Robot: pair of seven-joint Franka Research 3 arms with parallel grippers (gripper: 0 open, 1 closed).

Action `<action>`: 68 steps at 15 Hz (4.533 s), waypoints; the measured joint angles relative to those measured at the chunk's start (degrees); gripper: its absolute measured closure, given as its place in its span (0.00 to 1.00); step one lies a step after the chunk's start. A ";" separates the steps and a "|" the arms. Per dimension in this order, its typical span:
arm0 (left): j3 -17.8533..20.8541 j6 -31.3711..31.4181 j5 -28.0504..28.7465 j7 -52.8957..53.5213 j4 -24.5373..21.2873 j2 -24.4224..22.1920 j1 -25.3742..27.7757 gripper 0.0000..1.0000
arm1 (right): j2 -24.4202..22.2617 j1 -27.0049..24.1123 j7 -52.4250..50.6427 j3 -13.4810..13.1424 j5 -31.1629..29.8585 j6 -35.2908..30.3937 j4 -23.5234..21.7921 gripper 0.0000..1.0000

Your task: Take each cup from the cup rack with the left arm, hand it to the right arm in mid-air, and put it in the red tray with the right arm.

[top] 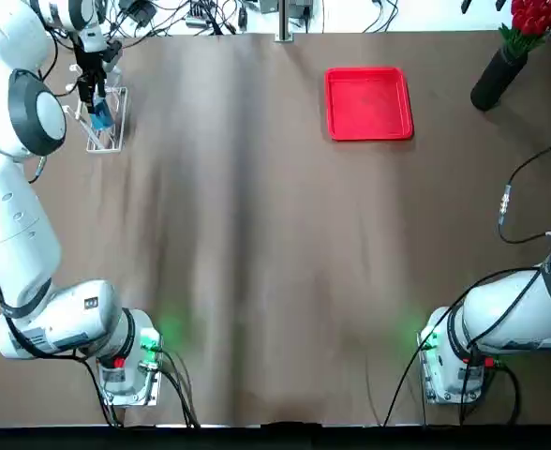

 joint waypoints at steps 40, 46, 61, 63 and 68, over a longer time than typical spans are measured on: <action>-0.60 -0.54 2.86 -62.28 -0.57 -3.22 -3.49 0.00 | 0.00 0.00 0.00 -0.02 0.00 0.16 0.03 0.00; -0.58 1.23 0.66 -62.32 -0.62 -1.11 -0.67 0.00 | 0.00 0.00 0.00 -0.02 0.00 0.19 0.04 0.00; -0.24 1.64 1.13 -64.69 -0.65 0.39 -0.49 0.00 | 0.00 0.02 0.00 0.02 0.00 0.19 0.04 0.00; -0.20 1.64 1.51 -64.72 -0.65 0.46 -0.48 0.00 | 0.00 0.02 0.00 0.02 0.00 0.19 0.04 0.00; -0.13 1.65 1.63 -66.88 -0.67 1.22 -0.47 0.00 | 0.00 0.02 0.00 0.01 0.00 0.19 0.04 0.00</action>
